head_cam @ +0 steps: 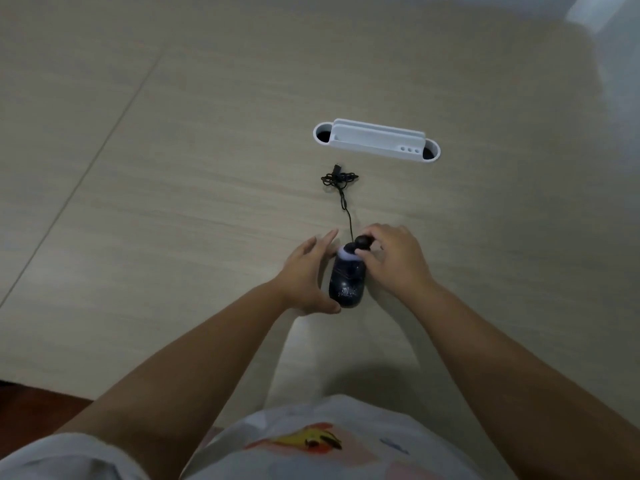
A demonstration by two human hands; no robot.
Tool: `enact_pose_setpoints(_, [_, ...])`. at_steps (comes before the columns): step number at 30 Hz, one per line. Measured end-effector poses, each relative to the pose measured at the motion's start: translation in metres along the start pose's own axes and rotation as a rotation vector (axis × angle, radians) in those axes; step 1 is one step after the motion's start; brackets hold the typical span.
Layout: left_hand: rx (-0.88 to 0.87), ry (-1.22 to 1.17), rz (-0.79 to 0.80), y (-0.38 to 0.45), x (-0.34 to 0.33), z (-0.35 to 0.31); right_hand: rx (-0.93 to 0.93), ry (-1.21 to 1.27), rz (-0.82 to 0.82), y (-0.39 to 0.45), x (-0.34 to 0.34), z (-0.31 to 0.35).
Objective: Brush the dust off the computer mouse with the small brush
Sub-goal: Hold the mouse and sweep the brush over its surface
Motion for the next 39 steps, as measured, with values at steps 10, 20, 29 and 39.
enact_pose_setpoints(10, [-0.008, -0.004, -0.025, -0.002, 0.001, -0.001, -0.004, -0.009, 0.071, 0.013, 0.002, 0.006])
enact_pose_setpoints(20, [0.01, -0.002, -0.028, -0.003, 0.003, -0.005, -0.023, -0.1, 0.073, 0.019, -0.001, 0.006])
enact_pose_setpoints(29, [0.013, -0.011, -0.039, -0.002, 0.0, -0.004, -0.003, -0.228, -0.009, 0.024, 0.003, 0.005])
enact_pose_setpoints(39, [-0.009, 0.002, -0.047, -0.001, -0.001, -0.002, -0.188, 0.099, 0.173, 0.015, 0.004, -0.022])
Point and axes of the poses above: each hand's wrist, its own y-axis towards the middle knuckle, its own x-axis out of the back of the hand, z = x × y, the point moved 5 cm from there along y, towards the middle knuckle, and after that the axes turned 12 degrees about -x, right-handed, at the moved point
